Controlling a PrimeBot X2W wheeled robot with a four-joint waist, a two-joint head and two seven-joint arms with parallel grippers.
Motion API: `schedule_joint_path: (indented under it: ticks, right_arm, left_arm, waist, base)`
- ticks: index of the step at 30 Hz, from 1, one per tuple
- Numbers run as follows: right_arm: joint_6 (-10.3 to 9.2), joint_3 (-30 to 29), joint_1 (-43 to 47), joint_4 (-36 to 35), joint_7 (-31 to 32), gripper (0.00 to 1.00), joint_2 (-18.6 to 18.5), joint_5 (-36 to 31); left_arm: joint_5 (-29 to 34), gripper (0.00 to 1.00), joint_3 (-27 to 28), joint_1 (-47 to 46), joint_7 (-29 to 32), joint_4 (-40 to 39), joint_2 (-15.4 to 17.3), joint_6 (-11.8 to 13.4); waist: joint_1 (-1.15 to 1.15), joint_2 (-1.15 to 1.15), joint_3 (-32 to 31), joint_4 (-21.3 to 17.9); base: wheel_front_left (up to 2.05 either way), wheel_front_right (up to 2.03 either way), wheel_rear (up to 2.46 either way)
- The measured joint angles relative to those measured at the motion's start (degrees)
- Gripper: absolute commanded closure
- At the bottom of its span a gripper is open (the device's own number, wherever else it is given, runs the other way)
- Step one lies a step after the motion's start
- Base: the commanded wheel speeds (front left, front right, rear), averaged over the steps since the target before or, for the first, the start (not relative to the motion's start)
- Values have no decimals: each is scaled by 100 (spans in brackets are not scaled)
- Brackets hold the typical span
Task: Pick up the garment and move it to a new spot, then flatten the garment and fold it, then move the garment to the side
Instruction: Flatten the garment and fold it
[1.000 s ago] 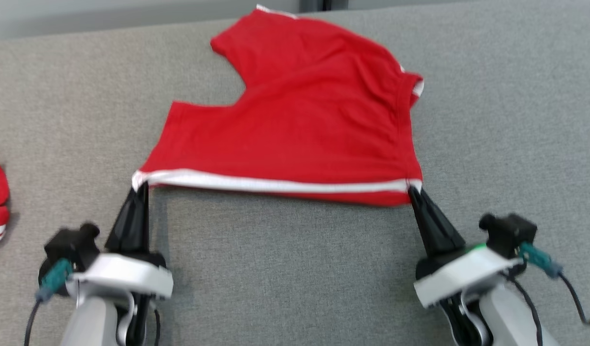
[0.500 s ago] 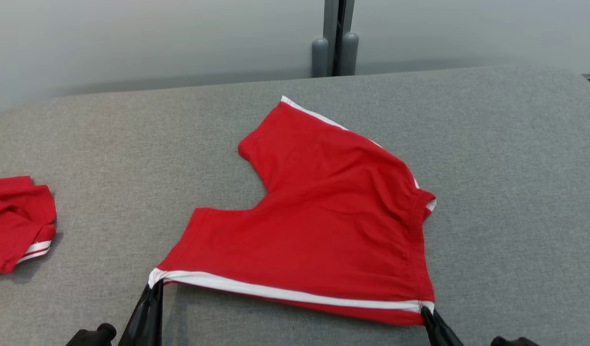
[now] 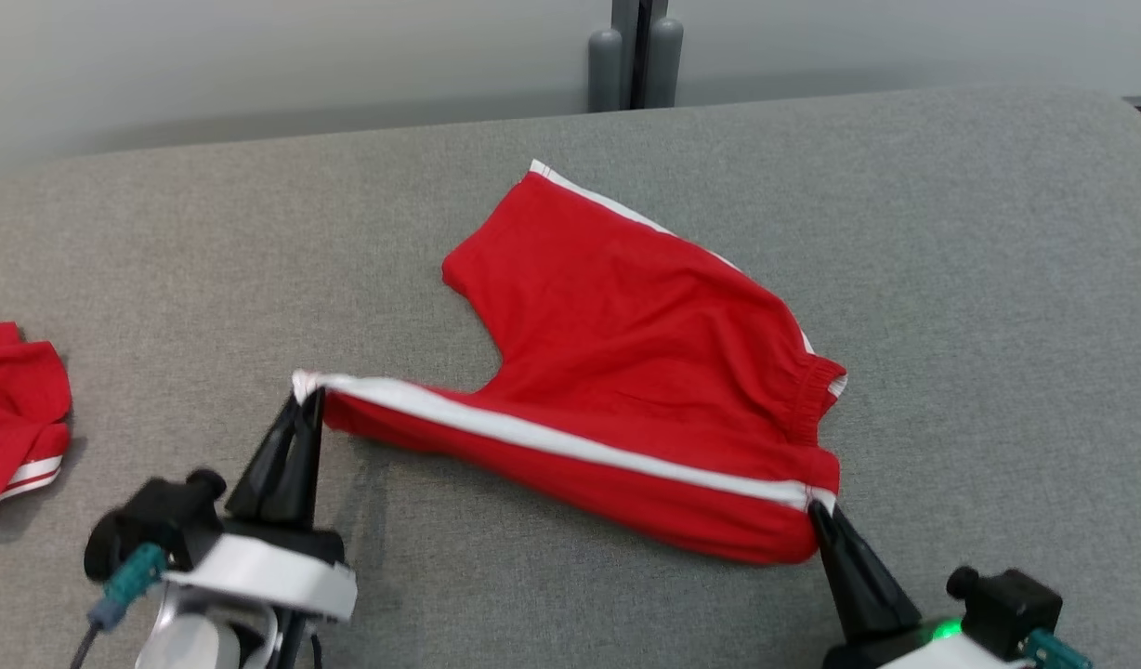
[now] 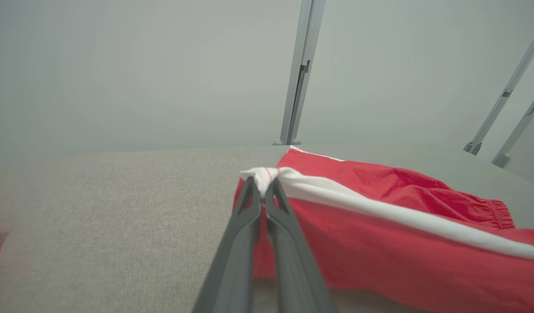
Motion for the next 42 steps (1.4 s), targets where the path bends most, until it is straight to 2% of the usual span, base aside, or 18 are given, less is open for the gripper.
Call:
schedule_joint_path:
  ticks: [10, 19, 27, 37, 38, 39, 40, 41, 42]
  right_arm:
    - [1, -378, -1264, -180, 0, 100, 83, 511]
    - [0, -315, -2210, -85, 0, 100, 133, 1066]
    - [0, -123, -2591, -88, -16, 100, 144, 1567]
    - [2, -43, -2695, -67, -19, 100, 156, 1723]
    - [2, -22, -2703, -51, -21, 100, 153, 1706]
    - [1, 16, -2714, -22, -23, 65, 147, 1668]
    - [1, 29, -2720, 13, -24, 42, 145, 1611]
    - [2, 29, -2718, 47, -23, 4, 152, 1478]
    - [1, 27, -2708, 70, -23, 0, 160, 1328]
  left_arm:
    - [-135, 100, -335, -2326, 435, 215, 424, -75]
    - [-343, 100, -861, -4112, 731, 1352, 578, -92]
    - [-560, 100, -1535, -5189, 589, 2606, 609, -92]
    - [-964, 100, -2041, -5938, 187, 3743, 539, -92]
    - [-1016, 76, -2084, -5976, 140, 3841, 542, -92]
    - [-1081, 0, -2127, -6009, 136, 3923, 539, -92]
    - [-1152, 0, -2172, -6015, 97, 3987, 538, -92]
    - [-1212, 0, -2230, -6015, 58, 4044, 546, -92]
    - [-1256, 0, -2288, -6014, 14, 4088, 558, -92]
  waist:
    - [0, 0, 937, -158]
    - [0, 0, 1854, -437]
    - [0, 0, 2391, -762]
    - [0, 0, 2579, -985]
    - [0, 0, 2577, -994]
    - [0, 0, 2571, -999]
    - [0, 0, 2561, -1001]
    - [0, 0, 2545, -1002]
    - [0, 0, 2526, -999]
  base:
    - [0, 0, 0]
    - [0, 0, 0]
    - [0, 0, 0]
    - [0, 0, 0]
    - [0, 0, 0]
    - [0, 0, 0]
    - [0, 0, 0]
    - [0, 0, 0]
    - [0, 0, 0]
